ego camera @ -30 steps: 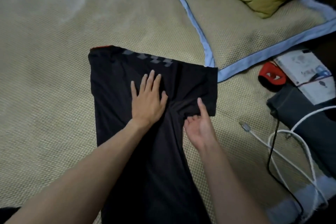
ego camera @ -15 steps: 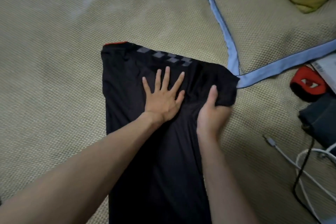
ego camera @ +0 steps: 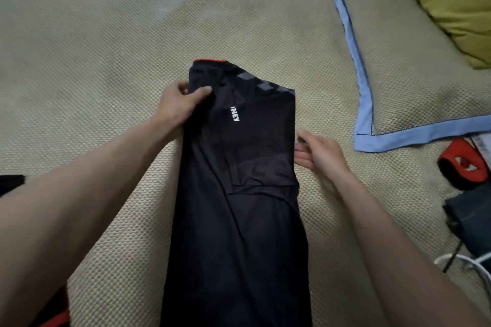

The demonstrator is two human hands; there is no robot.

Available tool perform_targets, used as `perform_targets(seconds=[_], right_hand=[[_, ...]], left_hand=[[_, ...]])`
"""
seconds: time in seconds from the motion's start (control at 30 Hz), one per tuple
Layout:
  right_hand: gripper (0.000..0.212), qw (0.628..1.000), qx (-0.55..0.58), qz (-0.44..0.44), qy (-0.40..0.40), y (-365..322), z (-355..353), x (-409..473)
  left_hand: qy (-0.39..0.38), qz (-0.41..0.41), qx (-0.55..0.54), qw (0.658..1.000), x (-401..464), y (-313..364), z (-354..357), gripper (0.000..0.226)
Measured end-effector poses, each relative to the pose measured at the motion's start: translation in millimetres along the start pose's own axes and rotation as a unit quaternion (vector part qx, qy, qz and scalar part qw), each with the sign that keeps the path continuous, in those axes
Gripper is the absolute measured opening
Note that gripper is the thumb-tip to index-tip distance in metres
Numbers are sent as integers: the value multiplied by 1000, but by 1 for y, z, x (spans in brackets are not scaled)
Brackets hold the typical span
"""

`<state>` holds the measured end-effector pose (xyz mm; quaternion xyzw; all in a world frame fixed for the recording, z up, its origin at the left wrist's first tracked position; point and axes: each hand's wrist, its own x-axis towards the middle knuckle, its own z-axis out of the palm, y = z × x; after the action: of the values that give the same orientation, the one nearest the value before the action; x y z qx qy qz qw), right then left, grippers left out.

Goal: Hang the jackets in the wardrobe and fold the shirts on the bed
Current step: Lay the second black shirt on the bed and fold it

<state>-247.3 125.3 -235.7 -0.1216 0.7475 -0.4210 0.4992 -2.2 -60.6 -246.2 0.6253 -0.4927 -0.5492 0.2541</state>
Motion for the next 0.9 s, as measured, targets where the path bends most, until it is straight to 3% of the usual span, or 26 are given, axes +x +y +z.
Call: perform_targets(seconds=[0.1, 0.17, 0.33, 0.43, 0.57, 0.7, 0.8, 0.87, 0.9], right_hand=[[33, 996, 2, 29, -84, -24, 22, 20], [32, 996, -16, 9, -93, -38, 34, 25], [28, 992, -28, -121, -39, -124, 50, 36], [27, 978, -47, -199, -47, -193, 42, 30], [40, 953, -101, -281, -59, -217, 22, -11], [29, 910, -203, -354, -76, -174, -4, -65], [19, 858, -310, -406, -63, -100, -25, -97], [8, 784, -406, -455, -119, -37, -38, -116], [24, 736, -478, -455, -150, -7, -44, -127]], left_hand=[[-50, -34, -20, 998, 13, 16, 11, 35], [-50, -38, -41, 997, 15, 29, 14, 32], [-40, 52, -128, 990, 27, 114, -12, 12], [-42, 119, -143, 982, 19, 181, -36, 18], [-85, 182, -86, 976, -23, 207, -69, 31], [-134, 276, 62, 950, -98, 168, -96, 39], [-199, 400, 207, 871, -164, 98, -112, 26], [-275, 449, 334, 782, -199, 33, -120, 13], [-296, 457, 414, 730, -214, -3, -124, 17]])
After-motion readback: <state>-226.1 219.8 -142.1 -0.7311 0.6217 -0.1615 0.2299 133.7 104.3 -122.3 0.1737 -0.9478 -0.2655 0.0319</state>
